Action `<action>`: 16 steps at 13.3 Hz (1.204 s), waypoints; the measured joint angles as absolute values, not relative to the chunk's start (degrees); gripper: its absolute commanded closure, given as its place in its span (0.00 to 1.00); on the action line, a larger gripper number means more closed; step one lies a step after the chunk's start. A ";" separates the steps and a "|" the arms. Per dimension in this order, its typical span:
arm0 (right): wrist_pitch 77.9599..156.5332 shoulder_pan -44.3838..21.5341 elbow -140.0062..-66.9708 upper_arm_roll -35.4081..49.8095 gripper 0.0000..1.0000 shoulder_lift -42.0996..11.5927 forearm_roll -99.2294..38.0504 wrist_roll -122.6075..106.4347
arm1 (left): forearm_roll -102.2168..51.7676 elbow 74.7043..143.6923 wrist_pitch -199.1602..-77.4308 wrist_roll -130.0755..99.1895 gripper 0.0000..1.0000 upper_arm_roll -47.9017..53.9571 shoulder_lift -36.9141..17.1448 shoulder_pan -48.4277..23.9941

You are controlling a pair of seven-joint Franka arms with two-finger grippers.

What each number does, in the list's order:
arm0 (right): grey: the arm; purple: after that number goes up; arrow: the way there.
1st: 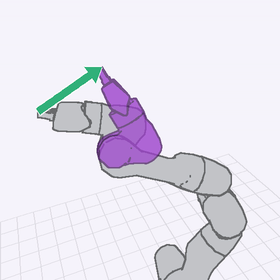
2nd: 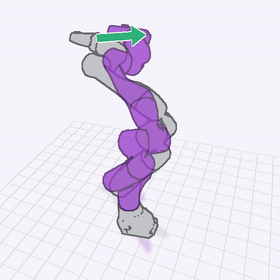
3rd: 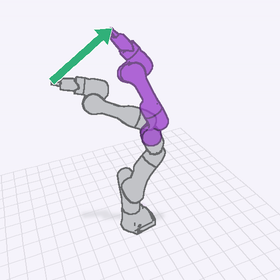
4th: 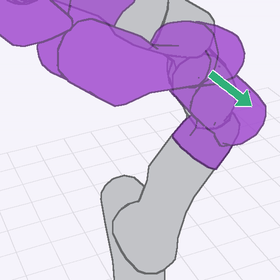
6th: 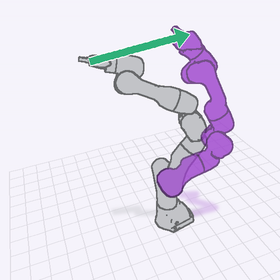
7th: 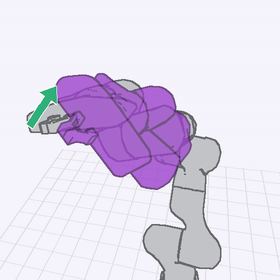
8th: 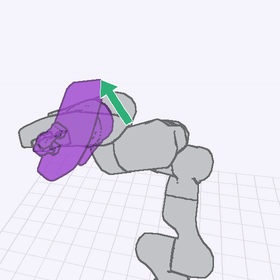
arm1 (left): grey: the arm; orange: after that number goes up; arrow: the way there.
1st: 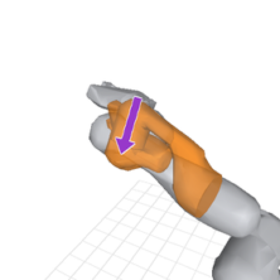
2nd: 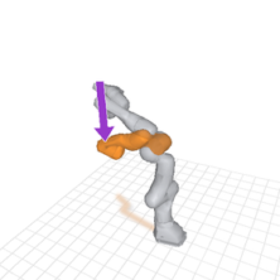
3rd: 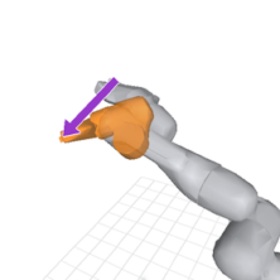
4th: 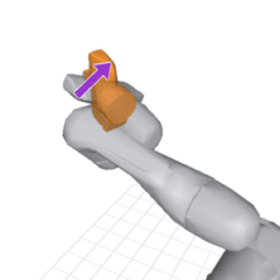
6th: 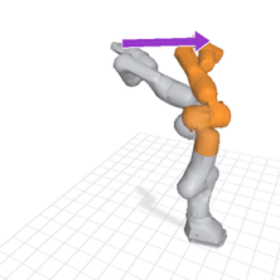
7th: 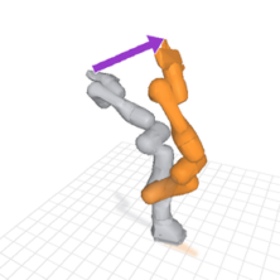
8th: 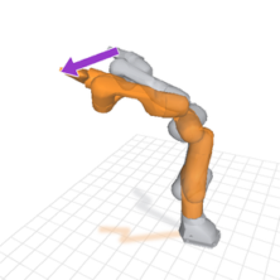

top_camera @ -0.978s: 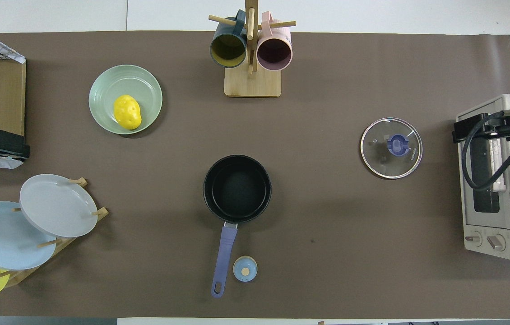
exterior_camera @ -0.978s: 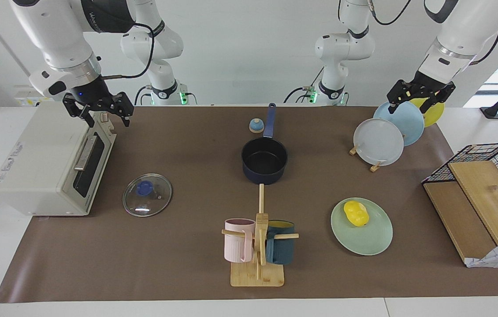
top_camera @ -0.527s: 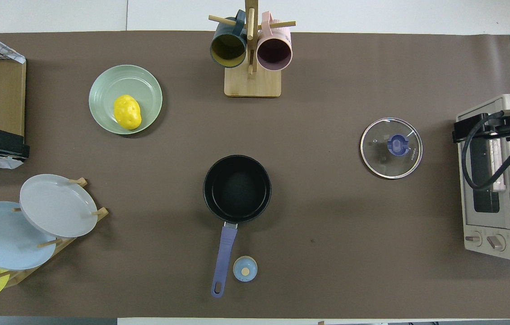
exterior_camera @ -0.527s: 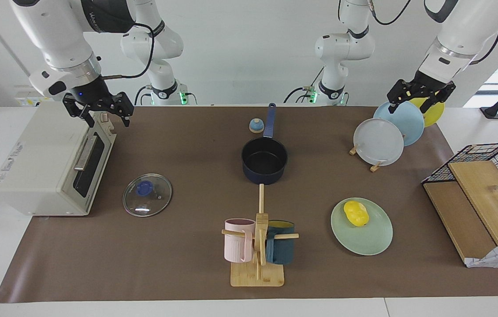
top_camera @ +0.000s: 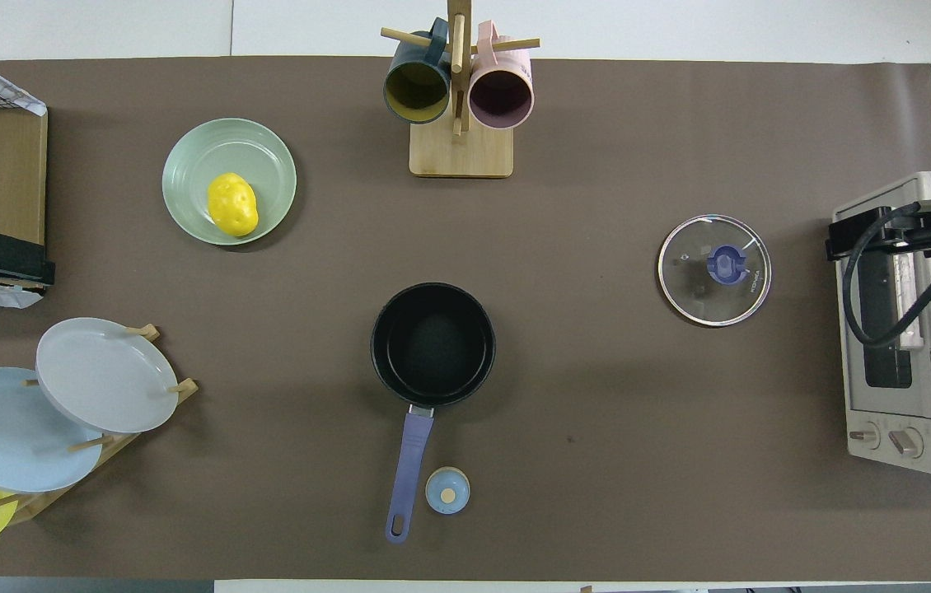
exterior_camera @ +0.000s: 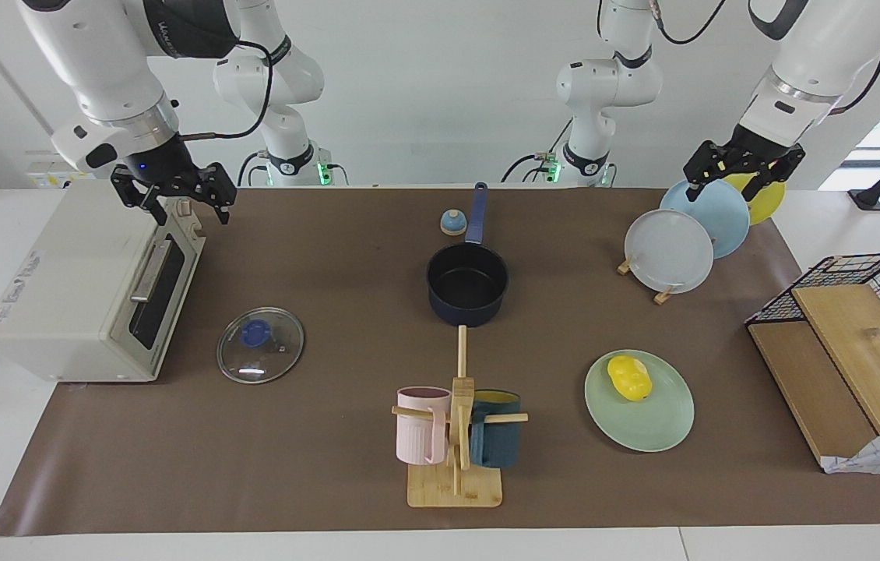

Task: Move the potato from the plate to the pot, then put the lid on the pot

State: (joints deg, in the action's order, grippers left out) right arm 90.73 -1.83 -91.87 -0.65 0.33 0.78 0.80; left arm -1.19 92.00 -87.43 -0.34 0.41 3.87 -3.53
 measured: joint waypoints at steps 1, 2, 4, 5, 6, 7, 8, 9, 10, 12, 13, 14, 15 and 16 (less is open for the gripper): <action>90.73 -1.83 -91.87 -0.65 0.00 0.33 0.78 0.80 | -1.19 92.00 -87.58 -0.34 0.00 0.44 3.87 -3.53; 90.73 -1.83 -91.87 -0.65 0.00 0.33 0.78 0.80 | -1.19 92.00 -87.61 -0.34 0.00 0.47 3.87 -3.53; 90.73 -1.79 -91.87 -0.67 0.00 0.33 0.75 0.80 | -1.20 92.06 -87.61 -0.34 0.00 0.60 3.87 -3.54; 90.73 -1.77 -91.87 -0.68 0.00 0.33 0.74 0.80 | -1.25 92.11 -87.61 -0.34 0.00 0.68 3.87 -3.54; 90.73 -1.77 -91.87 -0.69 0.00 0.33 0.73 0.80 | -1.43 92.22 -87.61 -0.35 0.00 0.71 3.86 -3.54; 90.71 -1.77 -91.89 -0.69 0.00 0.33 0.73 0.80 | -1.81 92.35 -87.62 -0.35 0.00 0.71 3.80 -3.54; 90.68 -1.77 -91.92 -0.71 0.00 0.33 0.73 0.80 | -2.25 92.48 -87.81 -0.35 0.00 0.72 3.55 -3.55; 90.67 -1.77 -91.96 -0.72 0.00 0.33 0.72 0.58 | -2.46 92.51 -88.27 -0.35 0.00 0.72 3.02 -3.55; 90.91 -1.82 -92.12 -0.71 0.00 0.34 0.65 -0.28 | -2.56 92.44 -88.85 -0.35 0.00 0.72 2.17 -3.55; 95.40 -1.92 -94.54 -0.57 0.00 0.50 0.29 -2.09 | -2.58 91.67 -90.50 -0.35 0.00 0.72 -1.20 -3.55; 99.30 -1.94 -97.33 -0.52 0.00 0.57 0.26 -2.78 | -2.59 91.16 -91.99 -0.35 0.00 0.73 -3.51 -3.55; 103.14 -1.96 -100.32 -0.50 0.00 0.48 0.26 -3.52 | -2.63 90.72 -94.08 -0.35 0.00 0.73 -5.90 -3.55; 106.87 -2.01 -103.15 -0.44 0.00 -0.02 0.25 -4.24 | -2.88 90.10 -96.84 -0.35 0.00 0.76 -8.60 -3.57; 110.35 -2.11 -105.37 -0.34 0.00 -1.09 0.25 -5.02 | -3.29 89.21 -99.84 -0.38 0.00 0.83 -11.70 -3.62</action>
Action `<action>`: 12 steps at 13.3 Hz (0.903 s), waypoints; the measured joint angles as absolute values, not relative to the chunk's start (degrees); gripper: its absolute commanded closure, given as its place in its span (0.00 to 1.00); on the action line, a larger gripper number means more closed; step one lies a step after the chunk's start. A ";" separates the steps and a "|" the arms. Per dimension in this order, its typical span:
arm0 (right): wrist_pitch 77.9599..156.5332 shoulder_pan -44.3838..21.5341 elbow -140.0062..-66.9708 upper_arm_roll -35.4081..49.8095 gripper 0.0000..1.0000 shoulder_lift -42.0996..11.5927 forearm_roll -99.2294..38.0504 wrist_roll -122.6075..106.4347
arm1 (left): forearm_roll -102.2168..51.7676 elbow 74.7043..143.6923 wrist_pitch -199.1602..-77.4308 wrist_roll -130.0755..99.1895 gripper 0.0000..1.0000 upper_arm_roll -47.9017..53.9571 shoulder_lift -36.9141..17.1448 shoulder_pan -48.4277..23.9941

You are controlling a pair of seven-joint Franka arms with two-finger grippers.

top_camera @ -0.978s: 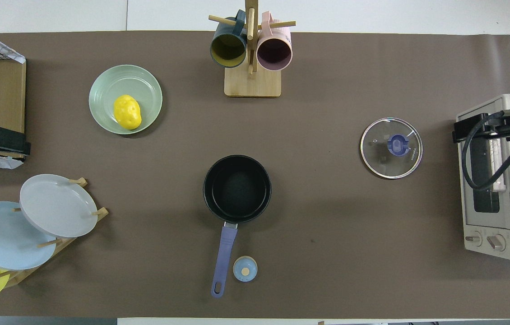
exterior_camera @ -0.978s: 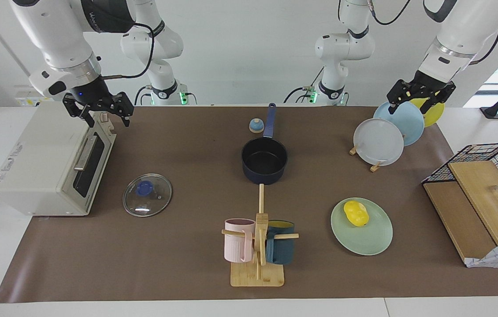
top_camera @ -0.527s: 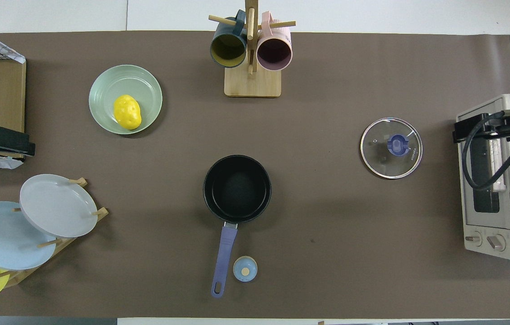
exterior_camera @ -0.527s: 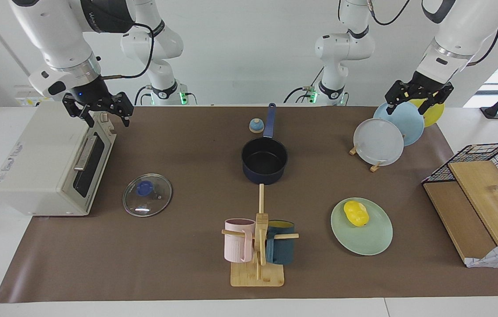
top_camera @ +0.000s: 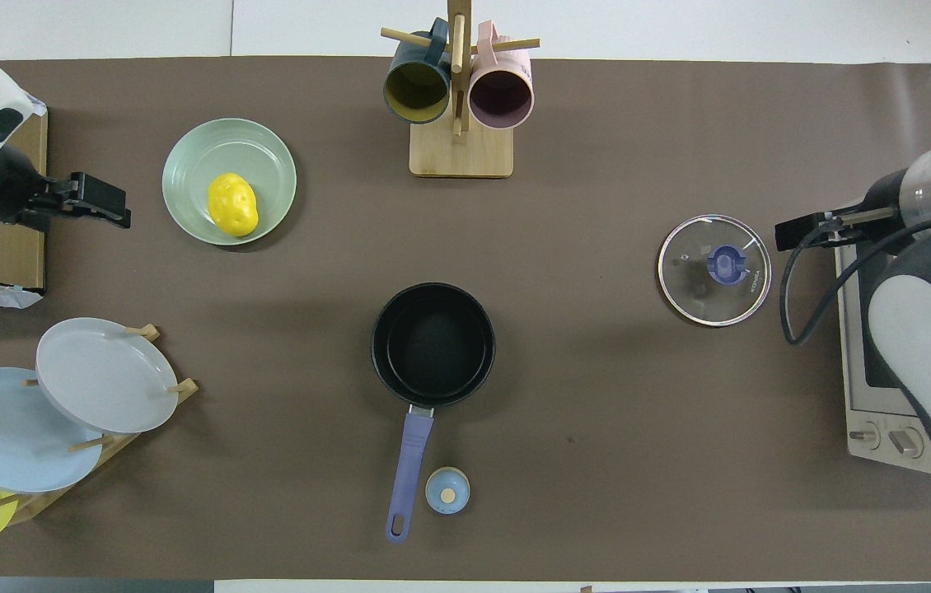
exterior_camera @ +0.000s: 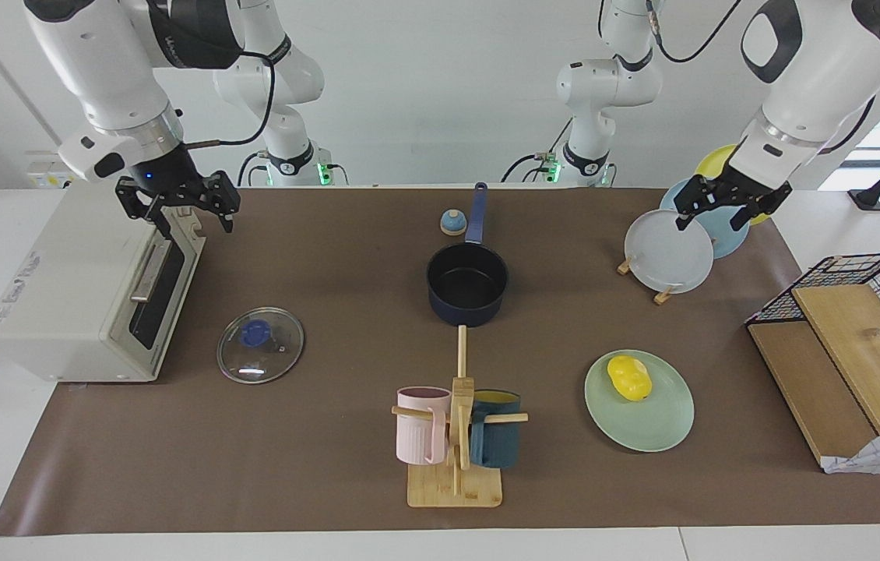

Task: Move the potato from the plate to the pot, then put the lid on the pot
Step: 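Grasp the yellow potato with the left gripper while the right gripper reaches the lid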

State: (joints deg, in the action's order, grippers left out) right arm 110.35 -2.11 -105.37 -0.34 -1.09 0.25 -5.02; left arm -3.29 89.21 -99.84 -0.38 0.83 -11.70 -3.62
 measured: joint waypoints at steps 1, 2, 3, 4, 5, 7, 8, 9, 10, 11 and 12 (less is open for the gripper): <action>114.00 -2.18 -107.20 -0.22 0.00 -2.68 0.25 -5.96 | -3.66 88.28 -103.31 -0.42 0.00 0.91 -15.10 -3.71; 117.58 -2.22 -108.71 -0.14 0.00 -4.30 0.25 -6.94 | -4.11 87.70 -106.79 -0.50 0.00 0.94 -18.00 -3.78; 121.33 -2.23 -110.37 -0.11 0.00 -5.84 0.25 -7.87 | -4.49 87.28 -109.71 -0.80 0.00 0.94 -20.63 -3.93; 124.67 -2.25 -112.06 -0.11 0.00 -7.18 0.25 -8.58 | -4.53 87.03 -111.61 -2.06 0.00 0.95 -23.05 -4.38; 126.89 -2.44 -113.43 -0.11 0.00 -7.98 0.25 -8.93 | -4.53 86.77 -113.40 -3.98 0.00 0.95 -25.32 -5.10; 129.61 -3.48 -115.34 -0.08 0.00 -8.18 0.25 -9.09 | -3.81 85.74 -116.62 -6.03 0.00 0.95 -29.31 -6.48; 130.72 -3.94 -116.08 -0.06 0.00 -8.04 0.25 -9.09 | -2.84 85.27 -117.30 -6.68 0.00 0.94 -30.54 -6.89; 131.22 -4.32 -116.62 -0.06 0.00 -8.06 0.25 -9.20 | -2.28 84.98 -117.34 -7.21 0.00 0.93 -31.15 -7.14; 131.43 -4.55 -117.14 -0.05 0.00 -8.15 0.25 -9.65 | -1.80 84.96 -117.34 -8.14 0.00 0.93 -31.33 -7.30; 131.53 -4.71 -117.49 -0.05 0.00 -8.26 0.25 -10.20 | -1.04 84.96 -117.36 -9.81 0.00 0.93 -31.43 -7.60; 131.55 -4.76 -117.72 -0.06 0.00 -8.36 0.25 -10.84 | -0.34 85.01 -117.51 -11.57 0.00 0.93 -31.58 -8.04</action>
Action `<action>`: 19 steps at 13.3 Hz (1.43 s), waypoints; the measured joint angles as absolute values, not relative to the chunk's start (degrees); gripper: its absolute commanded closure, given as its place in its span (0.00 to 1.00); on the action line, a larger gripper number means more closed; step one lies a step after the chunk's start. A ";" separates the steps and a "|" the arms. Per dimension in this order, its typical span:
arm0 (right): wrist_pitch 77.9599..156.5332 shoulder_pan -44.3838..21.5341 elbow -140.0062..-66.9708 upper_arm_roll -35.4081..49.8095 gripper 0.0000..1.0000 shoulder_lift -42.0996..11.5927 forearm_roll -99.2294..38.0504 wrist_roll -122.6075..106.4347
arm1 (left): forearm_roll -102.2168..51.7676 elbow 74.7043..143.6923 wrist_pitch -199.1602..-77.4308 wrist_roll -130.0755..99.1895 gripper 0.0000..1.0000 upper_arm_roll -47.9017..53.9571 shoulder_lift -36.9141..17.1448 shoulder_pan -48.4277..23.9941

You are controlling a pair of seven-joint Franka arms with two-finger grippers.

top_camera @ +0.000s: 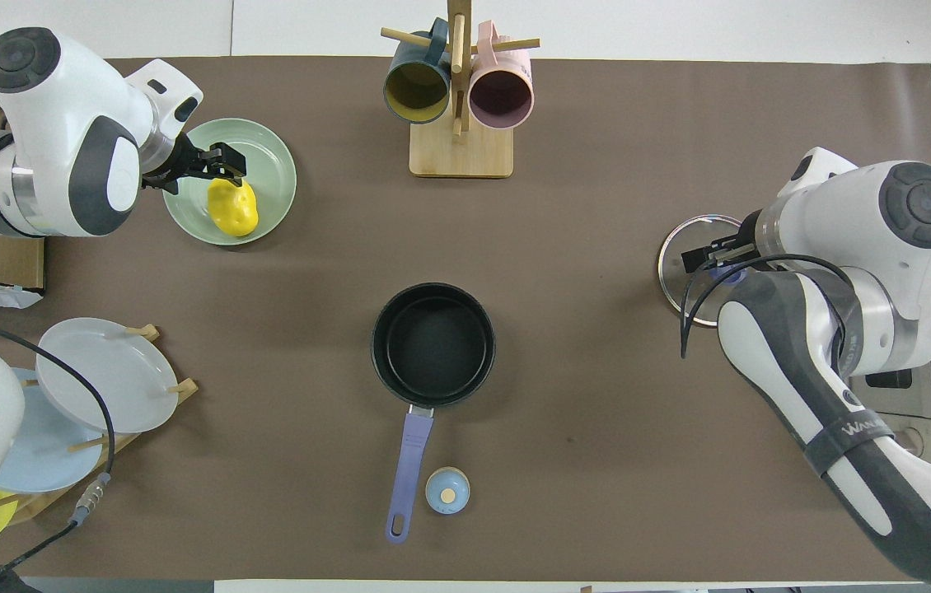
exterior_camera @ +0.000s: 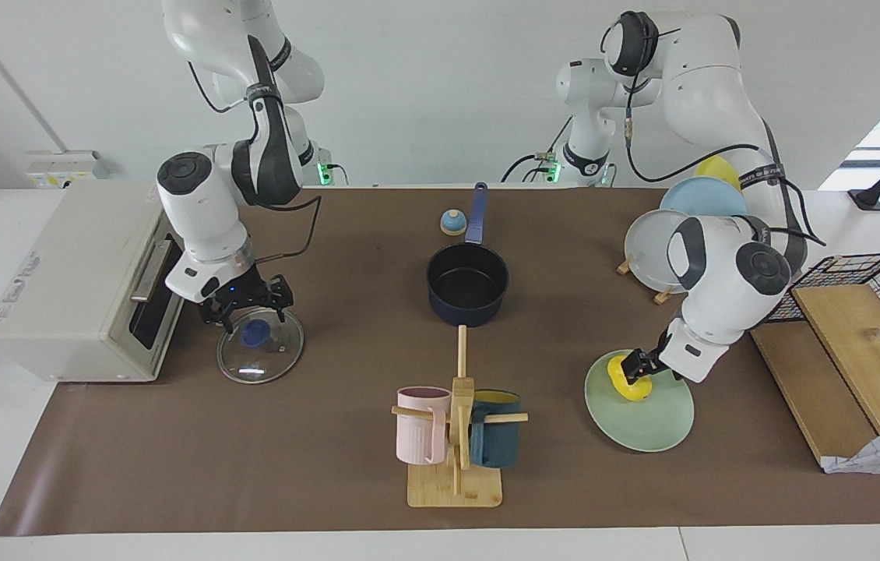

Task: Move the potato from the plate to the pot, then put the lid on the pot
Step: 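Grasp the yellow potato with the left gripper while the right gripper reaches the lid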

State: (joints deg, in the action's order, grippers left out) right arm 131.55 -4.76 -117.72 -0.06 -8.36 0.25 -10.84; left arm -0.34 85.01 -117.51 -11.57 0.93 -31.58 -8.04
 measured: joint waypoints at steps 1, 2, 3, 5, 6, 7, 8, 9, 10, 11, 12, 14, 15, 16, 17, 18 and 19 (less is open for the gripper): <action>131.56 -4.69 -117.91 -0.15 0.00 -8.55 0.25 -12.03 | 0.03 85.20 -117.81 -12.65 0.00 0.92 -31.81 -8.44; 131.79 -4.36 -118.10 -0.29 0.00 -9.02 0.25 -13.51 | 0.17 85.49 -118.16 -13.27 0.00 0.91 -32.07 -8.76; 132.34 -3.62 -118.34 -0.38 0.00 -9.72 0.25 -14.59 | 0.22 85.74 -118.45 -13.52 0.00 0.91 -32.30 -8.89; 134.20 -1.87 -118.63 -0.51 0.00 -11.84 0.25 -16.41 | 0.39 86.17 -118.83 -13.57 0.00 0.80 -32.47 -8.88; 134.97 -1.49 -118.63 -0.56 0.00 -12.69 0.25 -16.72 | 0.43 86.72 -119.63 -13.57 0.00 0.73 -32.47 -8.88; 135.32 -1.49 -118.63 -0.50 0.00 -13.14 0.19 -16.73 | 0.44 87.43 -120.50 -13.57 0.00 0.72 -32.47 -8.88; 135.37 -1.71 -118.63 -0.45 0.00 -13.26 0.02 -16.73 | 0.44 88.08 -121.18 -13.58 0.04 0.72 -32.48 -8.88; 135.37 -1.97 -118.59 -0.41 0.00 -13.25 -0.15 -16.73 | 0.44 88.48 -121.66 -13.59 0.14 0.73 -32.47 -8.89; 135.37 -2.10 -118.56 -0.30 0.00 -13.25 -0.37 -16.73 | 0.44 88.70 -121.83 -13.60 0.40 0.75 -32.47 -8.89; 135.37 -2.16 -118.55 -0.24 0.00 -13.25 -0.52 -16.73 | 0.44 88.78 -121.85 -13.60 0.90 0.75 -32.47 -8.89; 135.37 -2.16 -118.55 -0.23 0.00 -13.25 -0.61 -16.73 | 0.45 88.79 -121.85 -13.61 1.00 0.75 -32.47 -8.89; 135.37 -2.16 -118.55 -0.23 0.00 -13.25 -0.66 -16.73 | 0.50 88.69 -121.49 -13.60 1.00 0.75 -32.27 -8.89; 135.37 -2.16 -118.56 -0.23 0.00 -13.25 -0.67 -16.73 | 0.50 88.28 -120.77 -13.61 1.00 0.79 -32.15 -8.89; 135.37 -2.16 -118.63 -0.23 0.00 -13.25 -0.67 -16.73 | 0.50 87.06 -119.16 -13.61 1.00 0.89 -32.07 -8.91; 135.37 -2.16 -118.75 -0.23 0.00 -13.25 -0.67 -16.75 | 0.38 85.12 -116.71 -13.66 1.00 1.08 -31.74 -9.00; 135.37 -2.16 -118.91 -0.23 0.00 -13.26 -0.67 -16.87 | -0.35 83.18 -114.13 -13.91 1.00 1.19 -30.72 -9.18; 135.37 -2.14 -119.06 -0.24 0.00 -13.26 -0.67 -17.13 | -1.91 81.71 -111.34 -14.23 1.00 1.22 -28.65 -9.40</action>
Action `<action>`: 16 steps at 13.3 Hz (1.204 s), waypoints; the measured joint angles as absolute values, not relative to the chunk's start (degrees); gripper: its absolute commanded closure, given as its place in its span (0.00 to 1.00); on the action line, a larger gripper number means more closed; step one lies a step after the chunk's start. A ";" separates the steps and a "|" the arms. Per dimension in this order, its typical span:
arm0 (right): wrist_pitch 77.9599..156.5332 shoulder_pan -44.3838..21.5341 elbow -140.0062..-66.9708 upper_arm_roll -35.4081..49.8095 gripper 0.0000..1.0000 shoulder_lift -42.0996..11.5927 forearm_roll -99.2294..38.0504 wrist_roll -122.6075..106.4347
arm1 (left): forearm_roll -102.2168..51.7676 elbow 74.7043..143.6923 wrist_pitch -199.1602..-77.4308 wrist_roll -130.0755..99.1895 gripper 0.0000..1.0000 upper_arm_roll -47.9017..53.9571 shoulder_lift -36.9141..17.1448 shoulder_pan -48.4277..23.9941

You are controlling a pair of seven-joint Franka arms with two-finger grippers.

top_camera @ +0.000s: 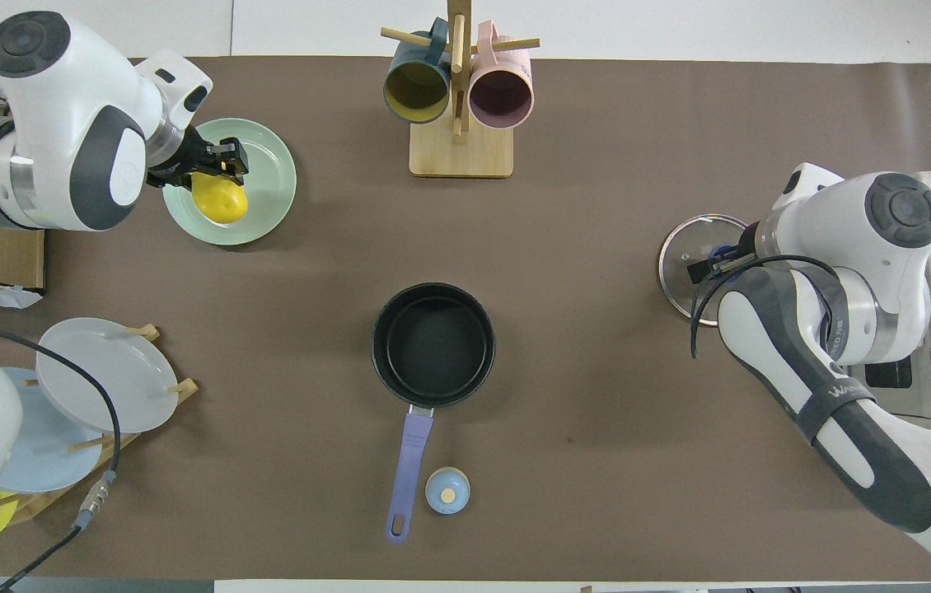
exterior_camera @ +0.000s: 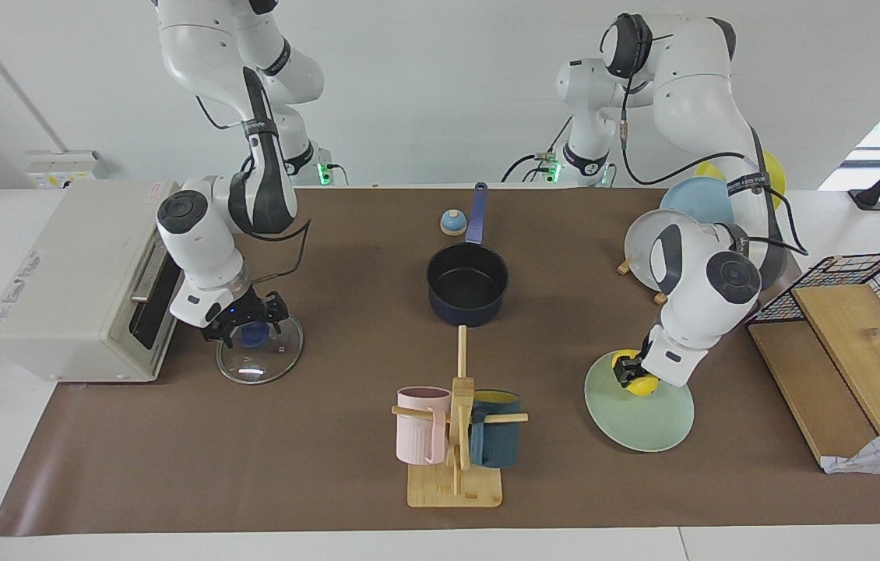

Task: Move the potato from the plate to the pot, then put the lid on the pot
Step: 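Lift the potato with the left gripper and carry it over the saucepan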

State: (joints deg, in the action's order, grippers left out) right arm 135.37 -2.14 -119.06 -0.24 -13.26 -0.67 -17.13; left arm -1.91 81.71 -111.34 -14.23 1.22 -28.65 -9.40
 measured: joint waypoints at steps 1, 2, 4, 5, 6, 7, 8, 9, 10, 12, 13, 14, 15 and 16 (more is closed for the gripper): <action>135.37 -2.12 -119.17 -0.26 0.05 -13.25 -0.67 -17.35 | -3.06 80.85 -107.79 -14.90 1.00 1.36 -25.69 -9.60; 135.37 -2.09 -119.35 -0.28 0.14 -13.25 -0.67 -17.64 | -3.67 80.56 -104.04 -15.94 1.00 1.61 -22.15 -10.09; 135.37 -2.05 -119.64 -0.31 0.35 -13.25 -0.67 -18.57 | -4.04 81.09 -98.12 -20.37 1.00 2.07 -15.32 -12.90; 135.37 -1.98 -119.69 -0.33 0.44 -13.25 -0.67 -19.02 | -4.08 82.17 -96.62 -23.59 1.00 2.23 -12.50 -15.25; 135.37 -1.89 -119.74 -0.34 0.55 -13.25 -0.69 -19.65 | -4.09 84.10 -96.26 -27.17 1.00 2.33 -10.11 -18.21; 135.37 -1.87 -119.75 -0.37 0.65 -13.21 -0.72 -19.83 | -4.09 86.53 -96.47 -30.75 1.00 2.42 -8.30 -21.43; 135.37 -1.87 -119.76 -0.38 0.70 -13.21 -0.73 -19.94 | -4.09 89.30 -97.72 -33.38 1.00 2.51 -6.99 -24.55; 135.36 -1.87 -119.75 -0.37 0.70 -13.21 -0.73 -19.99 | -4.09 92.93 -100.96 -34.80 1.00 2.58 -5.81 -27.41; 135.33 -1.87 -119.74 -0.36 0.70 -13.21 -0.73 -20.03 | -4.09 97.43 -105.46 -35.62 1.00 2.62 -4.56 -29.99; 134.97 -1.98 -119.46 -0.22 0.70 -13.18 -1.51 -20.03 | -4.09 105.76 -113.26 -36.29 1.00 2.64 -3.01 -33.84; 134.20 -2.09 -118.90 -0.09 0.70 -13.14 -2.93 -20.03 | -4.09 108.45 -116.21 -36.30 1.00 2.63 -3.02 -34.88; 132.77 -2.14 -117.87 0.28 0.70 -13.08 -4.16 -20.03 | -4.09 110.79 -119.08 -36.30 1.00 2.57 -3.31 -35.66; 131.04 -2.15 -116.50 0.93 0.70 -12.96 -4.82 -20.01 | -4.08 112.75 -122.11 -36.30 1.00 2.55 -3.87 -36.38; 129.22 -2.17 -114.99 1.76 0.70 -12.76 -5.37 -19.61 | -4.08 114.33 -125.01 -36.30 1.00 2.51 -4.68 -37.06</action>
